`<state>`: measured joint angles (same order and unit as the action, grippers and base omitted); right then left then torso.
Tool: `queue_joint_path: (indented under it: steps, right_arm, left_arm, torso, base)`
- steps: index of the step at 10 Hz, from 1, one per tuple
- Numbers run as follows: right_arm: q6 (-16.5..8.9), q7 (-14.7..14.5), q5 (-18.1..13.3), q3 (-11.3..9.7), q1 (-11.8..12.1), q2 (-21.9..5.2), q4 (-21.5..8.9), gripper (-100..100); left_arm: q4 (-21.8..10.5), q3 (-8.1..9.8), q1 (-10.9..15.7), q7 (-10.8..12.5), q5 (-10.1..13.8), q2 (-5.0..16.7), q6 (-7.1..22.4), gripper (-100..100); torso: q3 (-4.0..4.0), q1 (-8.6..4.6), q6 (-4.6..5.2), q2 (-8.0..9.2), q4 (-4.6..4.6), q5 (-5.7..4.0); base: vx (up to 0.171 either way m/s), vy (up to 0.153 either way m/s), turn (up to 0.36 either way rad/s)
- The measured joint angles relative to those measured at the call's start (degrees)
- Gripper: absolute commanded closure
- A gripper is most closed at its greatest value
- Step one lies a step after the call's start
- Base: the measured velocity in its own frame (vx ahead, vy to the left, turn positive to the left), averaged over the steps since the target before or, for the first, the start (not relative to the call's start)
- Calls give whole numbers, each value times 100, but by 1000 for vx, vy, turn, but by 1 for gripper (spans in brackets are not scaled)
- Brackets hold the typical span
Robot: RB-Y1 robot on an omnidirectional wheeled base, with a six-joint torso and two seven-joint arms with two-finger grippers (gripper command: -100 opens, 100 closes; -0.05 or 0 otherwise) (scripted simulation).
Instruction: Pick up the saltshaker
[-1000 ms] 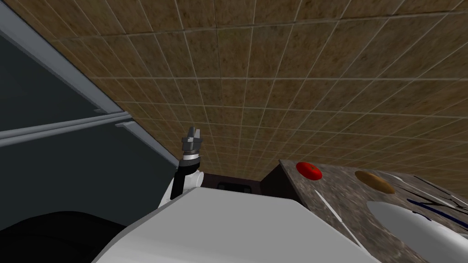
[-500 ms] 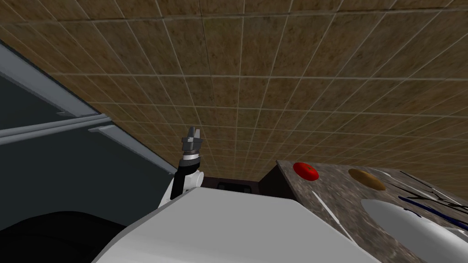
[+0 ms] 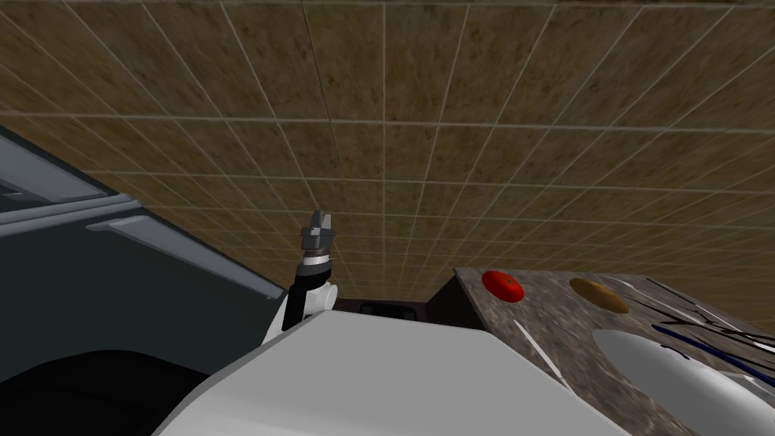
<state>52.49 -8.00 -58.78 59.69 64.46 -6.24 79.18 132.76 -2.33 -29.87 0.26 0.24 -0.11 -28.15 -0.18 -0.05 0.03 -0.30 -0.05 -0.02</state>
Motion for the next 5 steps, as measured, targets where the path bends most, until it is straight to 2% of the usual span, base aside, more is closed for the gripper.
queue_joint_path:
  steps: [2,3,5]
  right_arm:
    - [271,1,-192,212,-109,92,-86,-100]
    - [298,-1,-196,218,-111,95,-89,100]
    - [297,4,-192,220,-111,95,-88,100]
  left_arm:
    - [0,0,0,0,0,0,0,0]
    - [0,0,1,0,0,0,0,0]
    - [0,0,1,0,0,0,0,0]
  torso:
    - [-2,0,-1,-3,-1,1]
    - [5,4,-1,10,2,1]
    - [12,7,-2,22,4,0]
  base:
    - [48,-18,-24]
    - [6,-2,1]
    - [0,0,0]
